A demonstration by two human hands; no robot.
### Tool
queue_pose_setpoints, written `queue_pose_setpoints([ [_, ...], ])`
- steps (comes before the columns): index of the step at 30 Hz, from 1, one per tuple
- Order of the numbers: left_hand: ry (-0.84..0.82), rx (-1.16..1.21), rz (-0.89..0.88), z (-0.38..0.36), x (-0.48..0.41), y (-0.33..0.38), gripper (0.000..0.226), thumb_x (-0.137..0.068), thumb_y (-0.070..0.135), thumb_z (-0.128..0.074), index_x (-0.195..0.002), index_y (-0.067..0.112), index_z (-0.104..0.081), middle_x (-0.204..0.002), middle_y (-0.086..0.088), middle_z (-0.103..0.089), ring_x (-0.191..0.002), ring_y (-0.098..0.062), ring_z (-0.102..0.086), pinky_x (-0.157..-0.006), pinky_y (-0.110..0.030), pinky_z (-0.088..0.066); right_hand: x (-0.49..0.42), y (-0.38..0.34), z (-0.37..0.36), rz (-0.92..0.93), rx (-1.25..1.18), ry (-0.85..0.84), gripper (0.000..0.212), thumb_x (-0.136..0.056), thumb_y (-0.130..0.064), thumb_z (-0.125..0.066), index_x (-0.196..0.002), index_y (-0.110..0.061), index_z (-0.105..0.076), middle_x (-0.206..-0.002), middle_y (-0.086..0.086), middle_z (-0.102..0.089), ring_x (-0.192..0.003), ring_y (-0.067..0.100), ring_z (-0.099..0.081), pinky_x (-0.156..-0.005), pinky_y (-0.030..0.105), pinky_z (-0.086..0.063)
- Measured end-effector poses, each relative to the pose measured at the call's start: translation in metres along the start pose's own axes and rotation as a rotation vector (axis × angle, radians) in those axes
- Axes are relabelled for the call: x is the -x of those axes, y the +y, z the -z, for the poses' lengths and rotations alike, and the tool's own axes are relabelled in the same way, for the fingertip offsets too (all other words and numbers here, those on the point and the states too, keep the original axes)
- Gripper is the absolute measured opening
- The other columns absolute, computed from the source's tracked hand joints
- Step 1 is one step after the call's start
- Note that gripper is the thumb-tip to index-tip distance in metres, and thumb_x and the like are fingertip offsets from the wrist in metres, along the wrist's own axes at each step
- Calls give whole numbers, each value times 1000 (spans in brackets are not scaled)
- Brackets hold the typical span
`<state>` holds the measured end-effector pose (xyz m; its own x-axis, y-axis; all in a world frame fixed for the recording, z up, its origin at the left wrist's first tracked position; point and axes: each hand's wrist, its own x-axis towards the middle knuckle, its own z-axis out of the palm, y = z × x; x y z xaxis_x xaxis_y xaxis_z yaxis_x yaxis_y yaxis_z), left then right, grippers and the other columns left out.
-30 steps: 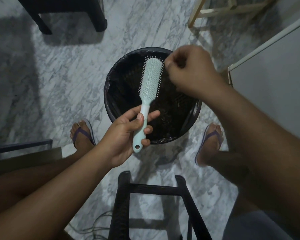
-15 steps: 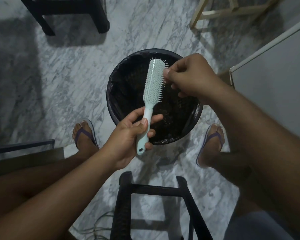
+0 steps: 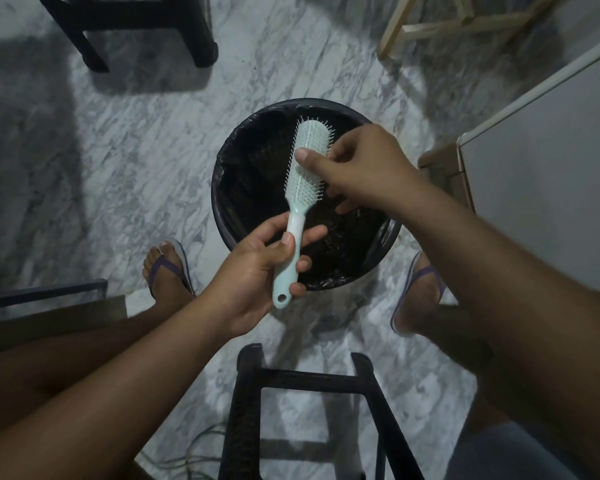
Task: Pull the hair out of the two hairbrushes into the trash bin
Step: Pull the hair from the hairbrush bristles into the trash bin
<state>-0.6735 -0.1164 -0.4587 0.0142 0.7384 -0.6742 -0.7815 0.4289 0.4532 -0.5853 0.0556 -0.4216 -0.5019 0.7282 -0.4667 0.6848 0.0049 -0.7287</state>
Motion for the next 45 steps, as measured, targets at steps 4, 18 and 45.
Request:
queue_pose_setpoints([
  [4,40,-88,-16,1,1,-3,39,-101,11,-47,-139,17,-49,-127,-11,-70,-67,-13,-52,-56,-29,-40,-5,4,5,-45,61,-49,40,-89,-41,-73,-84,-1,-74,-68,11,-73,-61,21,-75,-52,32,-63],
  [18,32,60,25,-4,-1,8,38,-103,14,-44,-139,22,-54,-130,-6,-69,-68,-12,-53,-55,-26,-42,-3,10,-4,391,365,24,32,-75,-49,-80,-98,-28,-71,-88,-9,-65,-69,1,-58,-71,24,-52],
  [45,-27,-3,30,-5,2,19,36,-100,14,-48,-134,4,-57,-132,-10,-67,-84,-12,-68,-57,-24,-49,-3,3,-9,516,443,124,19,-87,-34,-73,-97,-19,-80,-87,-7,-50,-79,8,-52,-70,27,-44],
])
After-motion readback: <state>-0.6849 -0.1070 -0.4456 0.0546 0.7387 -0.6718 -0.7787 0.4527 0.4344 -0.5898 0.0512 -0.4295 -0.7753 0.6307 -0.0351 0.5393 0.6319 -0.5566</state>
